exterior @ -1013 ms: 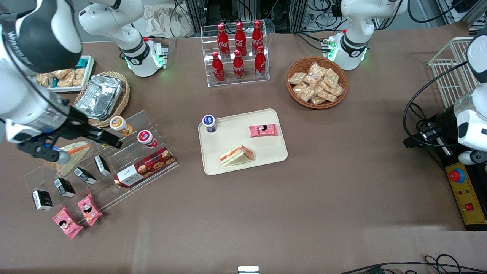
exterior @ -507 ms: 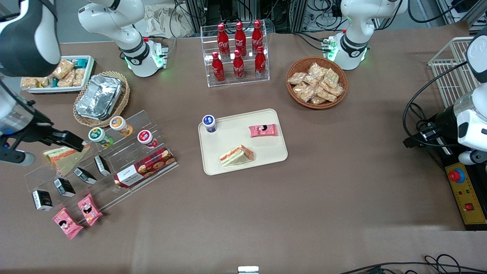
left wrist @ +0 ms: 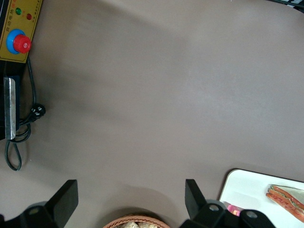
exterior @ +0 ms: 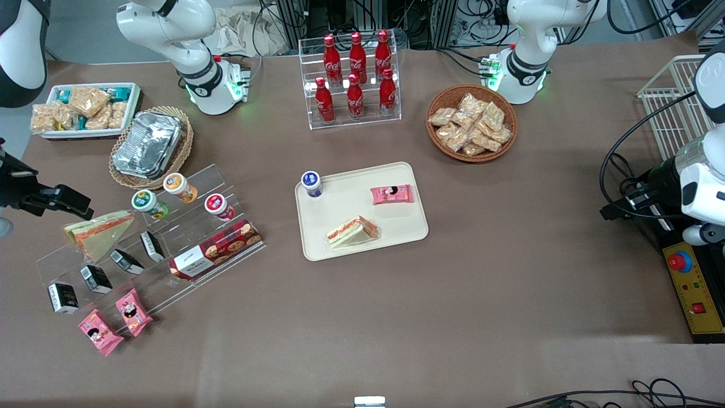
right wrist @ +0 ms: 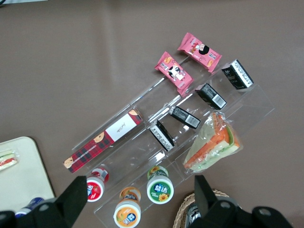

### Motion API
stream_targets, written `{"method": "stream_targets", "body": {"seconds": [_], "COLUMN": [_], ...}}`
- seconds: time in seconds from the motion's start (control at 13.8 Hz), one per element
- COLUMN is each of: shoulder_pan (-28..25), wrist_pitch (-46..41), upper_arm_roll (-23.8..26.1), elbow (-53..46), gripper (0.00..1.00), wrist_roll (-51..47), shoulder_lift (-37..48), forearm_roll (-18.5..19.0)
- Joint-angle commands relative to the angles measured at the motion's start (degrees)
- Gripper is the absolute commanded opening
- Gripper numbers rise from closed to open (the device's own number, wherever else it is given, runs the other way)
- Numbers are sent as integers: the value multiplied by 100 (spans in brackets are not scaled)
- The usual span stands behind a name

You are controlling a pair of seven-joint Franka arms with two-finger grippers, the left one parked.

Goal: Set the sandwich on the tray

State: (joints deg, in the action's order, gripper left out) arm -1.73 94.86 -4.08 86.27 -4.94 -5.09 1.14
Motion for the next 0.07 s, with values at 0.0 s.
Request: {"method": "stream_targets", "body": {"seconds": [0.0], "shoulder_pan": [190], "wrist_pitch": [-125], "upper_arm_roll": [232], "elbow": [-32], "gripper": [100], "wrist_roll": [116], "shoulder_lift": [69], "forearm_roll": [114]}}
